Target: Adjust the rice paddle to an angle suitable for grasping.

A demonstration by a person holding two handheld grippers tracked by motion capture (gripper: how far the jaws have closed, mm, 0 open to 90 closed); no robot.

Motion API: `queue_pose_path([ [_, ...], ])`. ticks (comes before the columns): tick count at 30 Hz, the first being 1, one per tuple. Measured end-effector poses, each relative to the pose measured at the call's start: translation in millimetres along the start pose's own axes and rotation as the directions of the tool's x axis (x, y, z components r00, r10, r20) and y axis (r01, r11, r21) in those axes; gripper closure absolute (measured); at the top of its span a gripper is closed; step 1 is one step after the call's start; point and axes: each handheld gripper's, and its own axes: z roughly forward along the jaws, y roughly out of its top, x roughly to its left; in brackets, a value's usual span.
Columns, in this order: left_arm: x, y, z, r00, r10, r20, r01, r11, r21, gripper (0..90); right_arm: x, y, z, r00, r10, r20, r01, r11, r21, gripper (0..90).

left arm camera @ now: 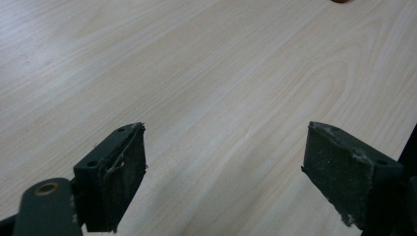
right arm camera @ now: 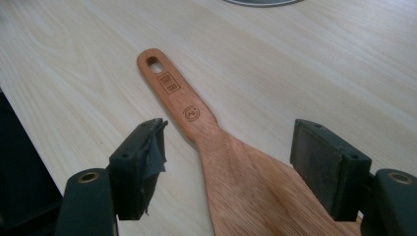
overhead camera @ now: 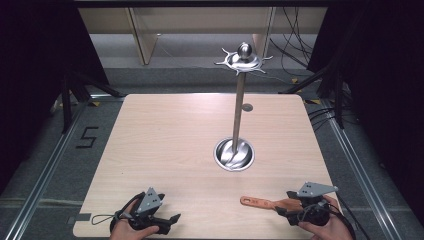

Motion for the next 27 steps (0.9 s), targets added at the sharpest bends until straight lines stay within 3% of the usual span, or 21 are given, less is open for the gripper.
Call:
queue_pose_path([
  [2,1.3,0.4,-0.8,0.9995,0.031,0.003,-0.031,0.9995,0.01,15.8,0.8,-0.5,0.4,0.9999,0.001,0.012,-0.001,1.0,0.003,30.2],
  [6,0.1,0.0,-0.4,1.0,0.007,0.002,-0.007,0.9999,0.009,15.8,1.8,-0.5,0.5,0.9996,0.016,0.022,-0.016,1.0,0.012,30.4],
  [8,1.4,0.4,-0.7,0.9995,0.031,0.002,-0.031,0.9995,0.01,15.8,2.0,-0.6,0.6,0.9996,0.013,0.024,-0.014,1.0,0.018,30.4],
  [9,0.4,-0.2,0.1,0.9999,0.005,-0.009,-0.005,0.9999,0.01,15.8,1.2,-0.3,1.0,0.9997,-0.004,0.023,0.004,1.0,0.018,30.4],
  [11,0.5,0.0,0.2,0.9999,0.006,-0.009,-0.006,0.9999,0.008,15.8,3.8,-0.2,1.0,0.9995,0.026,0.017,-0.026,0.999,0.025,30.4],
  [12,1.0,0.2,-0.1,0.9997,0.022,-0.005,-0.022,0.9997,0.013,15.8,2.1,-0.2,2.4,0.9998,-0.002,0.017,0.002,1.0,0.023,30.3],
  [14,3.7,1.0,0.3,0.998,0.061,-0.018,-0.061,0.9981,0.013,15.8,2.9,0.5,5.6,0.9998,-0.002,0.021,0.001,1.0,0.01,30.3],
  [16,3.9,1.3,0.1,0.9979,0.063,-0.014,-0.063,0.9979,0.014,15.8,4.1,2.4,7.5,0.9996,-0.022,0.016,0.022,1.0,0.015,30.4],
  [18,-0.2,-0.2,0.6,1.0,0.006,-0.006,-0.006,0.9999,0.014,15.8,5.9,5.2,8.1,0.9988,-0.046,0.018,0.045,0.998,0.032,30.9],
  [19,-0.2,-0.2,0.6,1.0,0.006,-0.006,-0.006,0.9999,0.014,15.8,5.9,5.2,8.1,0.9988,-0.046,0.018,0.045,0.998,0.032,30.9],
  [20,1.9,0.3,1.3,0.9994,0.034,-0.007,-0.034,0.9994,0.003,15.8,7.4,7.8,10.1,0.9978,-0.061,0.027,0.061,0.998,0.02,31.1],
  [23,1.6,0.2,1.3,0.9994,0.033,-0.007,-0.033,0.9995,0.004,15.8,9.5,11.4,10.8,0.9978,-0.062,0.026,0.061,0.998,0.03,31.5],
  [24,2.0,0.3,0.7,0.9994,0.035,-0.005,-0.035,0.9993,0.012,15.8,10.3,14.2,9.4,0.9962,-0.085,0.021,0.084,0.995,0.062,32.0],
  [25,0.1,-0.3,1.2,1.0,0.002,-0.005,-0.002,0.9999,0.01,15.8,11.1,16.2,10.5,0.9936,-0.11,0.029,0.108,0.992,0.066,32.4],
  [27,0.6,-0.2,1.0,0.9999,0.011,-0.001,-0.011,0.9998,0.015,15.8,14.4,23.3,13.8,0.9895,-0.142,0.029,0.139,0.987,0.075,33.5],
])
